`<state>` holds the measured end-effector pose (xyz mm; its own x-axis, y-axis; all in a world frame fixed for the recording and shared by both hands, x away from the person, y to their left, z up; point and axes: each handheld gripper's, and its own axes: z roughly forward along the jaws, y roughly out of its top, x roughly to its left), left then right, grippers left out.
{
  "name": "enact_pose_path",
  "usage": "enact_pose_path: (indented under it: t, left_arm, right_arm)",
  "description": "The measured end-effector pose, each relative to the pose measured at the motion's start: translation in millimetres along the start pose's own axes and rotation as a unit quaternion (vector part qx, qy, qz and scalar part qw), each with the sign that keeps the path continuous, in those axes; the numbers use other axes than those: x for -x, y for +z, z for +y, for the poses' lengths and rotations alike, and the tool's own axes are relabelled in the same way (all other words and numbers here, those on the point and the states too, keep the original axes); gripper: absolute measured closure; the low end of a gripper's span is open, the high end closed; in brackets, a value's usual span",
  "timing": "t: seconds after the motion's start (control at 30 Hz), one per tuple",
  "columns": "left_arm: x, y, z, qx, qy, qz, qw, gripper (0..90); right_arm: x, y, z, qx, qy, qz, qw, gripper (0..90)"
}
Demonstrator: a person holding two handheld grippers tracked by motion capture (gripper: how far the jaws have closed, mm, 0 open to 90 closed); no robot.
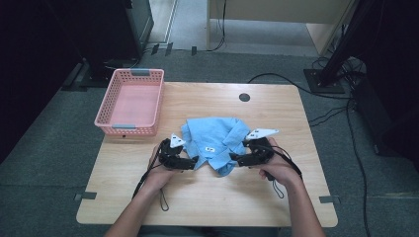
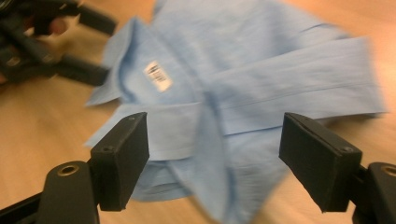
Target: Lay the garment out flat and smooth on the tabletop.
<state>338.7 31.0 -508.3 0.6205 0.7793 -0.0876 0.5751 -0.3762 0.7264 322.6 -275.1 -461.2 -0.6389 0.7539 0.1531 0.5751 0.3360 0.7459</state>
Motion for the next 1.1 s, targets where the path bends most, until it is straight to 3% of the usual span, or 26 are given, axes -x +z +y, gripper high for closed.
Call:
enact_pose_path:
  t: [0.07,0.13,0.2,0.27,0.47,0.63,0.7,0.83,0.93,1.0,1.1]
  left_arm:
    - [0.0,0.5,0.0,0.000,-0.001,0.000,1.0000,11.1]
    - [-0.2,0.3,0.1,0.000,-0.003,0.001,1.0000,11.1]
    - [-0.7,0.0,0.1,0.001,-0.004,0.000,1.0000,11.1]
    - [-1.1,0.5,0.0,0.001,-0.003,0.001,1.0000,11.1]
    - [-1.4,1.0,0.9,0.015,-0.003,-0.001,0.9999,22.4]
    - [-1.1,0.5,2.1,0.020,-0.007,0.001,0.9998,23.8]
    - [-1.5,0.6,1.9,0.020,-0.009,0.000,0.9998,23.7]
    - [-2.9,-0.1,1.8,0.019,-0.012,-0.003,0.9998,23.6]
    - [-2.8,-0.1,1.4,0.018,-0.011,-0.006,0.9998,23.6]
    - [-2.8,0.0,1.3,0.018,-0.011,-0.006,0.9998,23.6]
    - [-2.6,-0.3,1.3,0.020,-0.010,-0.005,0.9997,23.6]
  right_arm:
    - [5.7,0.0,0.3,0.013,0.015,-0.037,0.9991,26.8]
    - [9.3,6.5,-0.3,0.018,0.037,-0.087,0.9954,31.4]
    - [11.7,15.0,-0.6,0.023,0.064,-0.137,0.9882,34.4]
    - [11.6,23.9,0.4,0.037,0.098,-0.174,0.9791,39.7]
    - [-5.1,32.8,9.2,0.064,0.103,-0.173,0.9774,40.4]
    - [-19.0,50.3,9.8,0.043,0.088,-0.170,0.9806,39.6]
    - [-21.6,58.1,8.0,0.033,0.080,-0.184,0.9790,37.3]
    - [-16.8,71.0,1.2,0.020,0.091,-0.206,0.9742,37.0]
    - [-16.2,80.1,-5.6,0.002,0.068,-0.210,0.9753,37.1]
    - [-18.2,81.2,-8.2,0.009,0.055,-0.213,0.9754,38.0]
    - [-19.0,78.9,-9.6,0.004,0.042,-0.200,0.9790,38.8]
